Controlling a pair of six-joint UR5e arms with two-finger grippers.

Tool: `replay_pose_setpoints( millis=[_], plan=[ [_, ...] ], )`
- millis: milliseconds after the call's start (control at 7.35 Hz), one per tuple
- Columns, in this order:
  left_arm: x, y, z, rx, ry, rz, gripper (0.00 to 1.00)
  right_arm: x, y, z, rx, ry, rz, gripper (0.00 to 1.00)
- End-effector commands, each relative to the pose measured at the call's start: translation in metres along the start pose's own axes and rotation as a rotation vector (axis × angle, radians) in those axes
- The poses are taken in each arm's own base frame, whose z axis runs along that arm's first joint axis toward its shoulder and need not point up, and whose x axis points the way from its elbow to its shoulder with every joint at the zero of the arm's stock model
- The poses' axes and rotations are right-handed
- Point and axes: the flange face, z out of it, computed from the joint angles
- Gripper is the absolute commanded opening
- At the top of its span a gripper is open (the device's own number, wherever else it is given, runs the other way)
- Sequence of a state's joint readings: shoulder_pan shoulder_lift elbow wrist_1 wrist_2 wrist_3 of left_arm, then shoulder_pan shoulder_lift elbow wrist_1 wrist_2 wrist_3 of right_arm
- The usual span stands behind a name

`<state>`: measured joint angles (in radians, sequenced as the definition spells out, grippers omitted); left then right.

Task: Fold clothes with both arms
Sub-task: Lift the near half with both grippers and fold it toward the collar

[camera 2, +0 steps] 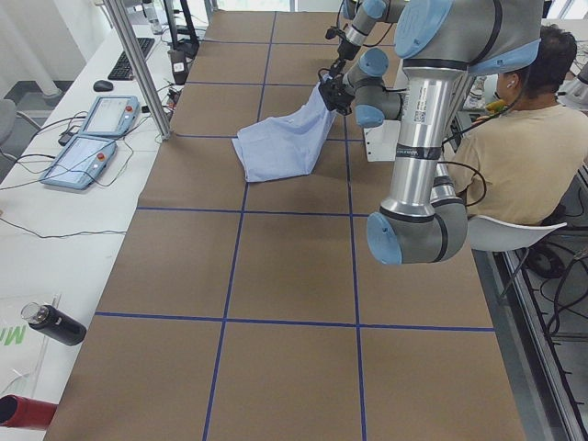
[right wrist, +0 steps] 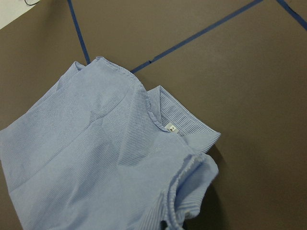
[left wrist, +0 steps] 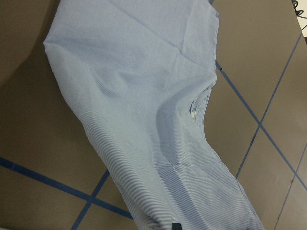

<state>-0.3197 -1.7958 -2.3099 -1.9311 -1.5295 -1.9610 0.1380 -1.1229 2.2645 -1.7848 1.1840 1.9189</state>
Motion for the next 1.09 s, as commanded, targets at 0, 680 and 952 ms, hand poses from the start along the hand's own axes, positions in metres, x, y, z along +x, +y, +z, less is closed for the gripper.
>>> replay_pose_setpoints(
  millis=[0,680,952],
  plan=[
    [0.023,-0.062,0.053,0.164,-0.083,0.089,0.0,-0.048,-0.033,0.04,0.096,0.02,-0.007,0.0],
    [0.036,-0.182,0.108,0.361,-0.207,0.217,0.0,-0.154,-0.11,0.136,0.238,0.044,-0.014,0.0],
    [0.024,-0.202,0.155,0.376,-0.288,0.237,0.0,-0.201,-0.124,0.207,0.256,0.051,-0.014,0.0]
  ],
)
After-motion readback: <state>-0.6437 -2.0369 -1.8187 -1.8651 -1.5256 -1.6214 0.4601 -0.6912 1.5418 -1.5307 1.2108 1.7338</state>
